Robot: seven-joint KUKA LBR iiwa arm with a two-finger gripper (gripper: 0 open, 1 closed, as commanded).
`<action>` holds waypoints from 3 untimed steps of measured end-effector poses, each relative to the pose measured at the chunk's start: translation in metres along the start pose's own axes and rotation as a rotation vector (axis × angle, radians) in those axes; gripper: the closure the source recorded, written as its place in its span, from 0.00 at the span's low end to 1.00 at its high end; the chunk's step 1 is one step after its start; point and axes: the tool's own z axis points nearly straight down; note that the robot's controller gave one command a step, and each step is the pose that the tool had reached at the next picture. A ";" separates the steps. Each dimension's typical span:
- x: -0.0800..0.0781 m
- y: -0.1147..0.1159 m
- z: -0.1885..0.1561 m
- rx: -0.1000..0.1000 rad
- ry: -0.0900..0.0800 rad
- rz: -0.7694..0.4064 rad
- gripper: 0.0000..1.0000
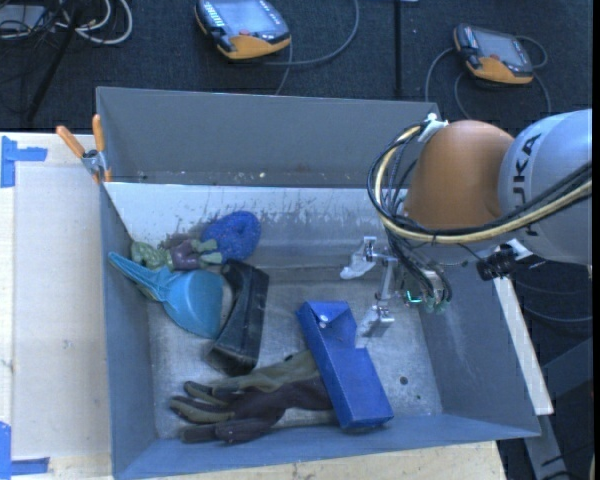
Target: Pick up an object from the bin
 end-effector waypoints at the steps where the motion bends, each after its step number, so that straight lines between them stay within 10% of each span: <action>1: -0.011 0.008 0.052 0.000 -0.009 0.030 0.00; 2: -0.017 0.014 0.059 -0.001 -0.039 0.028 1.00; 3: -0.017 0.014 0.059 -0.001 -0.039 0.027 1.00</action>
Offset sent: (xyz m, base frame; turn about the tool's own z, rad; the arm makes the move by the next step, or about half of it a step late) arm 0.0065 0.0294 -0.0799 -0.0184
